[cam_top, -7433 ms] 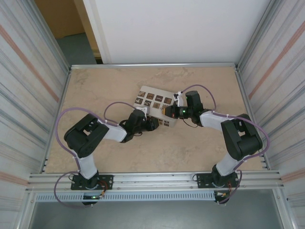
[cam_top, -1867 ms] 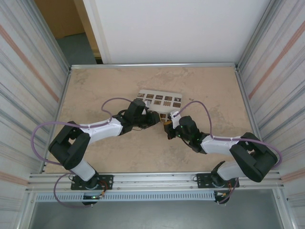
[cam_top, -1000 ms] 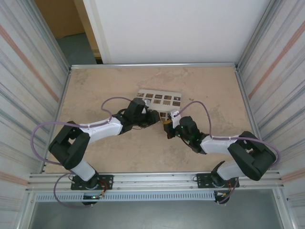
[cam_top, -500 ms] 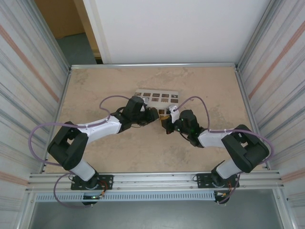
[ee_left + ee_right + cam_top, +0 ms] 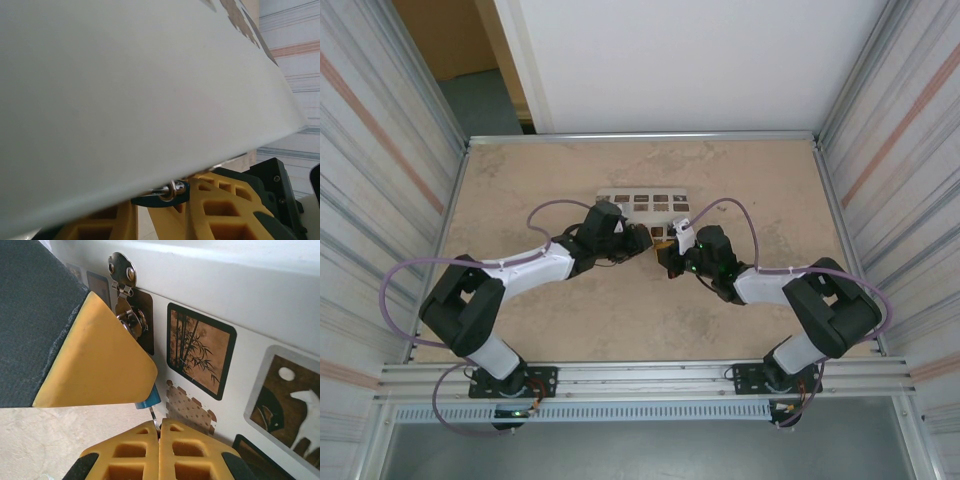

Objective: Unlock the padlock with the key

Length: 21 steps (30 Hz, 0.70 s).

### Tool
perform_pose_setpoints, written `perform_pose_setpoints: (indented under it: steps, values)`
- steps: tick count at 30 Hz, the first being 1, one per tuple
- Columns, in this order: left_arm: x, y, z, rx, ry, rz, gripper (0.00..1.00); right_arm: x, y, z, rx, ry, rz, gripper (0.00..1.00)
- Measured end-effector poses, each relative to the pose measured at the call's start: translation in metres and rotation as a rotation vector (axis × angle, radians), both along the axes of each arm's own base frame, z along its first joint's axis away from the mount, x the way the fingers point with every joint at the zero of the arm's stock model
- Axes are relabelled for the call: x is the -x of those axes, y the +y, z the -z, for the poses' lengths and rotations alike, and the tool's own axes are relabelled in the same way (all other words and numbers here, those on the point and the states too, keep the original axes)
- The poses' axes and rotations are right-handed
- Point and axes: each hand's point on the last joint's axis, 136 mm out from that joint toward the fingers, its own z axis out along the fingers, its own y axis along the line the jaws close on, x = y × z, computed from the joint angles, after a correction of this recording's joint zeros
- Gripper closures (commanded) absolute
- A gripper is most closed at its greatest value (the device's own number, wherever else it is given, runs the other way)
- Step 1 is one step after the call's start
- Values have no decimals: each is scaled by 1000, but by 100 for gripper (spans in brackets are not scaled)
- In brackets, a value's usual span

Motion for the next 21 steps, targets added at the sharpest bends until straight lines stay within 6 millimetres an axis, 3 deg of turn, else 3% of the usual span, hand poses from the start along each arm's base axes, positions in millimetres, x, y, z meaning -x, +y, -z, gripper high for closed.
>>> perform_pose_setpoints:
  steps: [7, 21]
  values:
    - [0, 0, 8, 12, 3, -13, 87, 0, 0, 9, 12, 18, -1, 100]
    - [5, -6, 49, 11, 60, -16, 83, 8, -7, 50, 62, 99, 12, 100]
